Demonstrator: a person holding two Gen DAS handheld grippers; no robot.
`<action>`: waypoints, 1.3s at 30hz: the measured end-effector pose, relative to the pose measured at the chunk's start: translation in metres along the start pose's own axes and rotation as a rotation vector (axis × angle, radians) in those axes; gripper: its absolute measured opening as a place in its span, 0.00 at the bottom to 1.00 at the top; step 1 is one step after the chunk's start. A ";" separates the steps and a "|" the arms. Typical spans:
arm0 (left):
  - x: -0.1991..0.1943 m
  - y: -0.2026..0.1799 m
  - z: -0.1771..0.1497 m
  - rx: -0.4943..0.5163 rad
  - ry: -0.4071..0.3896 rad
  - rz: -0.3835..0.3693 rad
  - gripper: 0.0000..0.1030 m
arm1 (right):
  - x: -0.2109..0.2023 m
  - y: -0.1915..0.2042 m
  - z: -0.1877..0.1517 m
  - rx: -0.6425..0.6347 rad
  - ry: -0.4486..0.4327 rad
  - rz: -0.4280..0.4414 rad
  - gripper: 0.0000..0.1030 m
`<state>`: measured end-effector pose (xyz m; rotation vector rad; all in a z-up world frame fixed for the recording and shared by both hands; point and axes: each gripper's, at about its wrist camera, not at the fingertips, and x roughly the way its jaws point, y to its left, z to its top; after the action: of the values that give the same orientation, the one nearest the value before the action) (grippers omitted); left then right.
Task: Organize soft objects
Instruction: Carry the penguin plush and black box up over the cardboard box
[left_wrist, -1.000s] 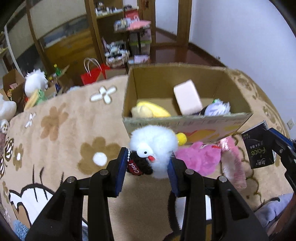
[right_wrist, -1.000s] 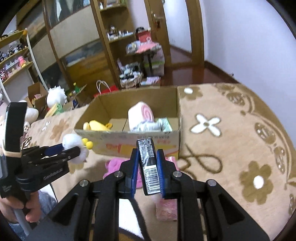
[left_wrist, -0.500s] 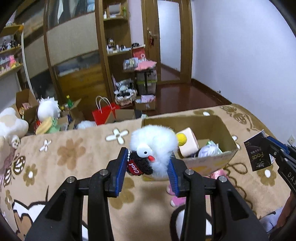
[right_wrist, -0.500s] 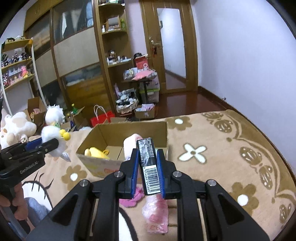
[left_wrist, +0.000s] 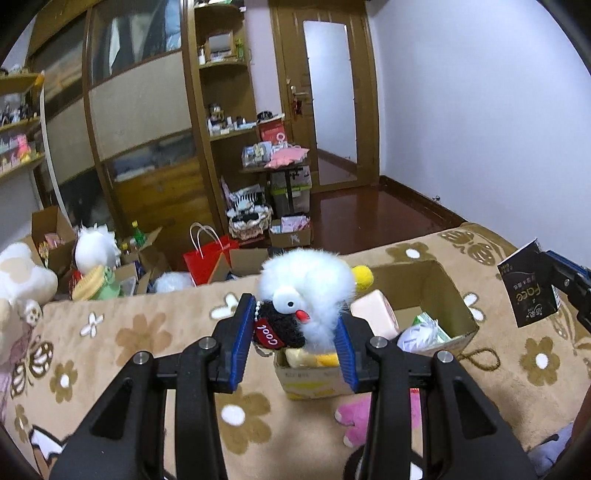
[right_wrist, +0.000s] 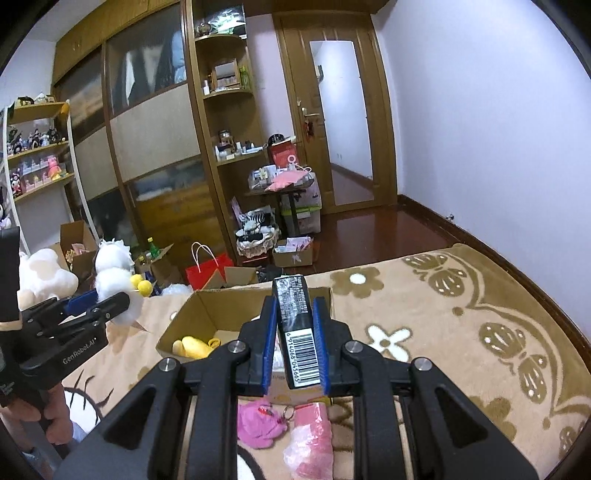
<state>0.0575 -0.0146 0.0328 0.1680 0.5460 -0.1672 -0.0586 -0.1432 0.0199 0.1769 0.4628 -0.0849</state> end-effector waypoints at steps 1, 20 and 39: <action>0.001 -0.002 0.002 0.014 -0.010 0.005 0.38 | 0.001 0.000 0.001 0.000 -0.002 0.002 0.19; 0.034 -0.013 0.018 0.018 -0.037 0.006 0.38 | 0.034 0.003 0.007 0.008 -0.002 -0.004 0.19; 0.063 -0.027 0.015 0.056 0.010 -0.002 0.38 | 0.065 0.014 -0.002 -0.049 0.044 -0.001 0.19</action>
<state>0.1131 -0.0509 0.0093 0.2234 0.5521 -0.1835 -0.0002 -0.1322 -0.0090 0.1305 0.5088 -0.0702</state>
